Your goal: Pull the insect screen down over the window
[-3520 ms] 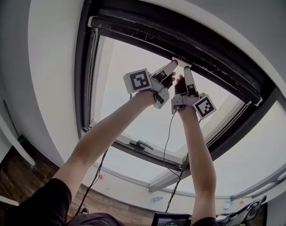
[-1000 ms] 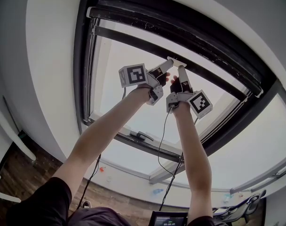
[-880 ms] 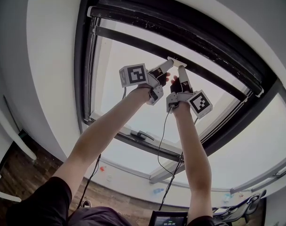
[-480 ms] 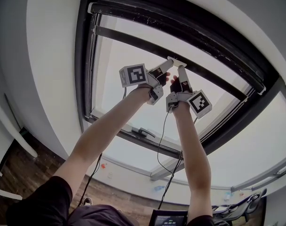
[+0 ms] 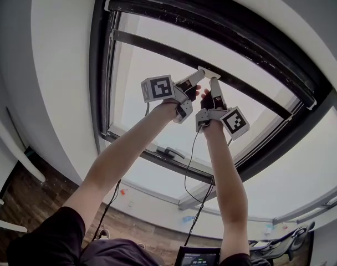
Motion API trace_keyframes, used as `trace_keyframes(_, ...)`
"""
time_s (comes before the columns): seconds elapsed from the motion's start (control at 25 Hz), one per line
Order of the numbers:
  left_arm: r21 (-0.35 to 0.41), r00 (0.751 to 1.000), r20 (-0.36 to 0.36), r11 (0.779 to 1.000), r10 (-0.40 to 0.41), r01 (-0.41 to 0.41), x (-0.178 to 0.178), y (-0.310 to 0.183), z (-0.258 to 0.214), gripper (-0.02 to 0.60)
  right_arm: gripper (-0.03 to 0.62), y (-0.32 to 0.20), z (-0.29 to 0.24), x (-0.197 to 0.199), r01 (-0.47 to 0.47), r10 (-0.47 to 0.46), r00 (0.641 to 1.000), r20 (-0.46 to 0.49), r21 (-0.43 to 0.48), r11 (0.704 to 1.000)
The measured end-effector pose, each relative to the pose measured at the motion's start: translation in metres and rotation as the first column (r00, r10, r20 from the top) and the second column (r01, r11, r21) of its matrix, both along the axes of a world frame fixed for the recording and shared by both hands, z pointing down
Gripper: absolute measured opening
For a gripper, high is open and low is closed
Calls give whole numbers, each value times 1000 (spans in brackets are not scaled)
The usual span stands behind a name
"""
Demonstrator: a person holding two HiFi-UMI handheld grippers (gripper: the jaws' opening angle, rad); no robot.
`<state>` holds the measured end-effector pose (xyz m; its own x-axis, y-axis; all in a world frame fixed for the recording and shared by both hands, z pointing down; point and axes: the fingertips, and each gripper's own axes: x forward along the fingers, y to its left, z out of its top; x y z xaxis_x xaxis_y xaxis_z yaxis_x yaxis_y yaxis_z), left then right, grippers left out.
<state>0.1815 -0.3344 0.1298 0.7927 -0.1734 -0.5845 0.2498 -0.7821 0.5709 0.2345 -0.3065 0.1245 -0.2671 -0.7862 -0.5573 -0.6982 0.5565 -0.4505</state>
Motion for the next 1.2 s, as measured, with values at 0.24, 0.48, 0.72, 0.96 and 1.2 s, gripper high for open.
trace_keyframes(0.24, -42, 1000, 1, 999, 22, -22, 1, 3, 13, 46, 17, 3, 4, -8, 38, -36, 999, -38, 33, 999)
trace_keyframes(0.48, -81, 1000, 24, 997, 3, -1, -1, -2, 60, 46, 17, -4, 61, 5, -21, 22, 1000, 16, -57, 998)
trace_keyframes(0.72, -56, 999, 30, 998, -28, 29, -3, -2, 60, 46, 17, 1, 57, -2, 18, -17, 999, 28, -33, 999)
trace_keyframes(0.96, -62, 999, 40, 998, -19, 21, -5, 1, 57, 48, 17, 4, 54, -7, 34, -32, 999, 38, -34, 999)
trace_keyframes(1.2, -85, 999, 50, 996, -12, 16, -2, 0, 64, 49, 17, 2, 59, -3, 22, -20, 999, 42, -40, 999)
